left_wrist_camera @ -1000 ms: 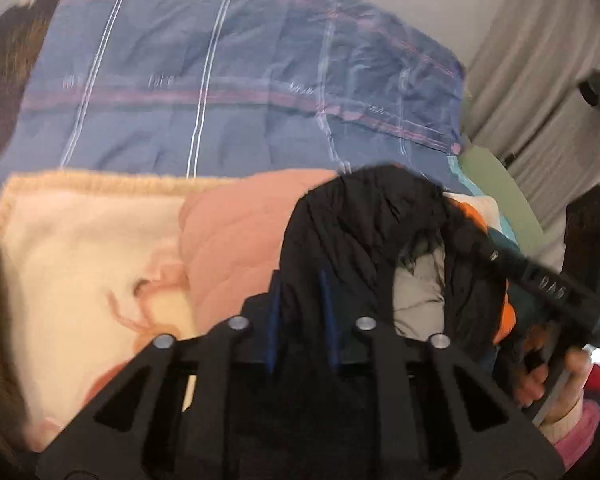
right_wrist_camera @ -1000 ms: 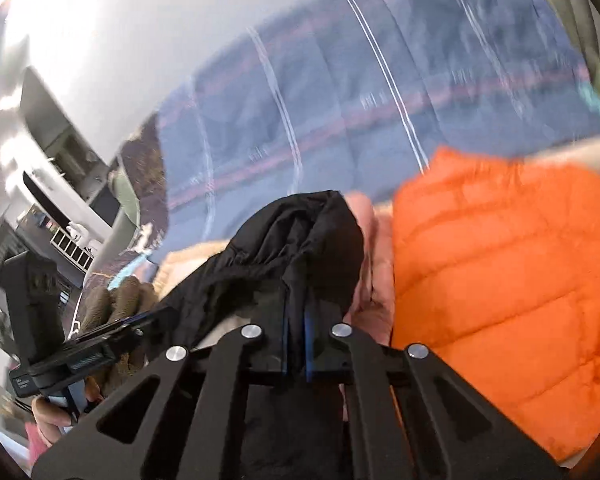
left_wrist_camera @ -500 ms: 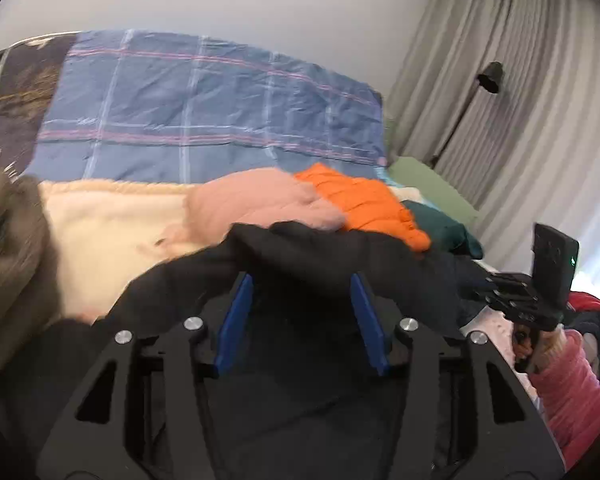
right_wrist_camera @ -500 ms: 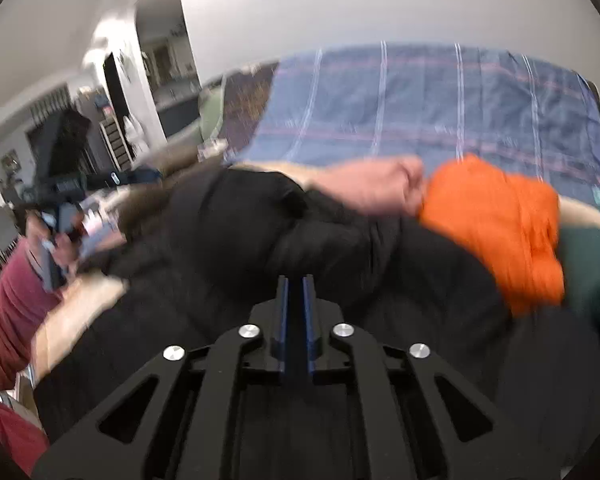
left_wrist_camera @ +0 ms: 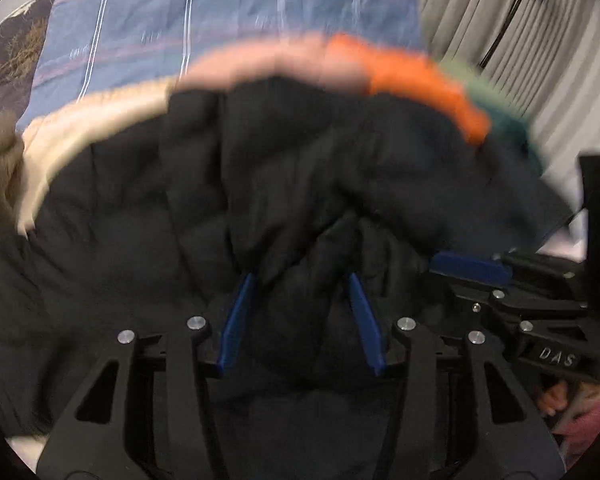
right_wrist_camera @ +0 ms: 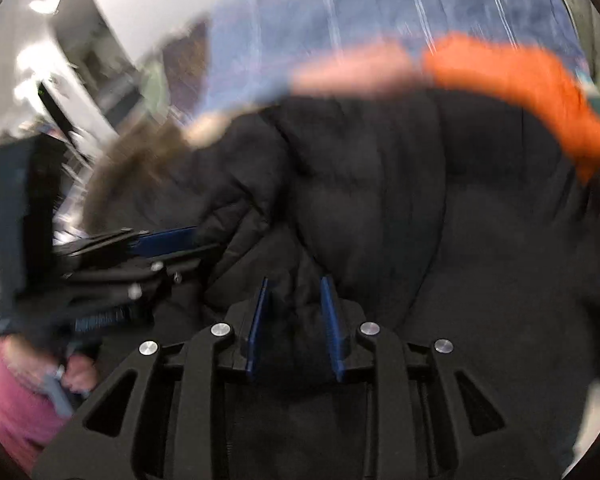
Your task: Fold large clothes
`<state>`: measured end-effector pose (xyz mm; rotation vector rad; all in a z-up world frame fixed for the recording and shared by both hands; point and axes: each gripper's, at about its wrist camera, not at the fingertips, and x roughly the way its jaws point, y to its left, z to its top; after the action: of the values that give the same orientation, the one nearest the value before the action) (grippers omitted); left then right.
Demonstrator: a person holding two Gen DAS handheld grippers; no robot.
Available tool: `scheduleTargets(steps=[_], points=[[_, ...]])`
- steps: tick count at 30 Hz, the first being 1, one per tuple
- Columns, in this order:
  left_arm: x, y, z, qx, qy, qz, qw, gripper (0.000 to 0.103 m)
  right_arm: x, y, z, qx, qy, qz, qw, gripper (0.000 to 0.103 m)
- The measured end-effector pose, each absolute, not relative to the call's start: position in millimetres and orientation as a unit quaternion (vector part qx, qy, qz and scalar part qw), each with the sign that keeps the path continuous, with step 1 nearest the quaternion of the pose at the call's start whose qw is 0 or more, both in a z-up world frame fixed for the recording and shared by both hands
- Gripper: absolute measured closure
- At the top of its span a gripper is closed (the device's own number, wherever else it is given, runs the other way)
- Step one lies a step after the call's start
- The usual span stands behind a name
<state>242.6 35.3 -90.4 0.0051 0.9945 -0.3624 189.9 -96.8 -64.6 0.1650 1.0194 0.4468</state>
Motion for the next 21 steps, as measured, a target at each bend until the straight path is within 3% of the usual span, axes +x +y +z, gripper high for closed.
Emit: scheduleTargets(steps=[4, 6, 8, 14, 21], points=[[226, 36, -100, 0.026, 0.458, -0.170, 0.872, 0.050, 182, -100, -83, 0.075, 0.486, 0.213, 0.844, 0.076], [214, 46, -87, 0.007, 0.447, -0.168, 0.878, 0.034, 176, -104, -73, 0.077, 0.481, 0.208, 0.848, 0.075], [198, 60, -73, -0.001, 0.427, -0.162, 0.890, 0.029, 166, -110, -58, 0.083, 0.460, 0.210, 0.858, 0.074], [143, 141, -53, -0.079, 0.395, -0.110, 0.909, 0.026, 141, -110, -36, 0.086, 0.427, 0.239, 0.868, 0.074], [88, 262, -84, -0.213, 0.398, 0.016, 0.892, 0.023, 163, -67, -28, 0.078, 0.428, 0.235, 0.869, 0.074]])
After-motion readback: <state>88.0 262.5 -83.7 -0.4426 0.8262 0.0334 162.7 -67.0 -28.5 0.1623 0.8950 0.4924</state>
